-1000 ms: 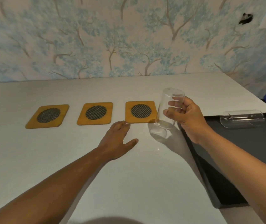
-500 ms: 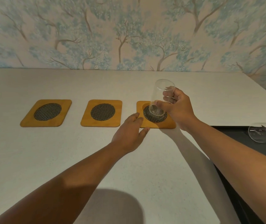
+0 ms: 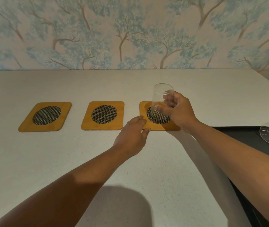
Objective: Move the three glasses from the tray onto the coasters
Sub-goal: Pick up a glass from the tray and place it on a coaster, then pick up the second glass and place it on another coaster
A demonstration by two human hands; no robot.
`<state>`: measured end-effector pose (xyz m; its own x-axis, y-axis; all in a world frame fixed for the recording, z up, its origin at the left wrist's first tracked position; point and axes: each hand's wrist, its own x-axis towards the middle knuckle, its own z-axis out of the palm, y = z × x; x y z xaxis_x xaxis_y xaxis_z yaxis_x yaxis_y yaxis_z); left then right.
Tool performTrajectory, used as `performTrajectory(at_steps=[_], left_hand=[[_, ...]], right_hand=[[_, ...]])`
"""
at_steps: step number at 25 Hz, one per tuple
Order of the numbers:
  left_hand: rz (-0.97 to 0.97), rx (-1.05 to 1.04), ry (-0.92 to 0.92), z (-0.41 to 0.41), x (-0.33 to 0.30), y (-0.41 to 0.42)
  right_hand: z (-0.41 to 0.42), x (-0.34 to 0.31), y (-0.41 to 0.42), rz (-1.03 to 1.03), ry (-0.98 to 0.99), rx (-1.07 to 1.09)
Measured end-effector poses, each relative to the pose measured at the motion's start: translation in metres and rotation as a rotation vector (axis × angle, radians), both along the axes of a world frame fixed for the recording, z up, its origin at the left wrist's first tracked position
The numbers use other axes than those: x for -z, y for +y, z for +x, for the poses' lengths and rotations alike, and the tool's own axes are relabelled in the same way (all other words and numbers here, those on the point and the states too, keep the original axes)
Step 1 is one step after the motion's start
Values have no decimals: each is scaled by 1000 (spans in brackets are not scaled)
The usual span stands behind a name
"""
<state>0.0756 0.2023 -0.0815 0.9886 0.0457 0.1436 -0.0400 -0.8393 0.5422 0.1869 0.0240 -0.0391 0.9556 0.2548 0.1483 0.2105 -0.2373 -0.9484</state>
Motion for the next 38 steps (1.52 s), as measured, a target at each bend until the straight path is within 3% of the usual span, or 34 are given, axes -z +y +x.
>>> performTrajectory(at_steps=[12, 16, 20, 26, 33, 38], left_hand=[[46, 21, 9, -5, -6, -4], [190, 39, -169, -14, -10, -8], [116, 157, -354, -23, -8, -43], [-86, 357, -266, -9, -27, -171], [177, 470, -73, 40, -41, -234], [302, 472, 30, 53, -36, -241]], right_hand=[[-23, -10, -28, -24, 85, -25], [-48, -25, -76, -39, 40, 77], [-70, -40, -133, -248, -193, 226], [-85, -49, -235, -695, -353, 264], [-66, -49, -321, -1308, -429, 213], [-44, -43, -341, -1403, -431, 102]])
